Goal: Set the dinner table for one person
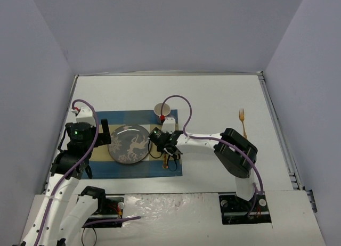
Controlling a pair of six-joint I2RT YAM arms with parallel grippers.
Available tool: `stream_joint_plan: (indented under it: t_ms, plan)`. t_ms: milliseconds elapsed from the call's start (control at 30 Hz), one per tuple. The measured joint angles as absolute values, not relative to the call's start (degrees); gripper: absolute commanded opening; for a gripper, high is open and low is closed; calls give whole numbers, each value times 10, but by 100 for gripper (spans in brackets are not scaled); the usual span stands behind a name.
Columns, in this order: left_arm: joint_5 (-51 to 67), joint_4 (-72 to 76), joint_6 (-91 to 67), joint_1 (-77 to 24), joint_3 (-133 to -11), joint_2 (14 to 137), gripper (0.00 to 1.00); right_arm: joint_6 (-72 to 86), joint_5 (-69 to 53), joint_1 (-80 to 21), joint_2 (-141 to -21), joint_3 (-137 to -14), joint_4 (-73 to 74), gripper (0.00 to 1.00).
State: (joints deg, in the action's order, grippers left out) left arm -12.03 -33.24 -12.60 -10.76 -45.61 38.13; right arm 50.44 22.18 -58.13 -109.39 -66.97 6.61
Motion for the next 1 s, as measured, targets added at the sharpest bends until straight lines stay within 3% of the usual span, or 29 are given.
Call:
stream_joint_plan:
  t_ms: [133, 300, 600, 800, 1000]
  plan:
    - [-120, -333, -126, -108, -456, 381, 97, 488, 221, -580, -1075, -655, 72, 52]
    - [-120, -333, -126, -108, -456, 380, 97, 453, 208, -544, -994, -613, 74, 58]
    - [-118, -333, -126, -108, -456, 379, 97, 304, 166, -238, -838, -531, 68, 58]
    - [-119, -334, -126, -110, -456, 379, 97, 242, 145, -52, -852, -506, 73, 58]
    - [-119, -335, -126, -113, -456, 377, 97, 219, 126, 47, -886, -502, 69, 56]
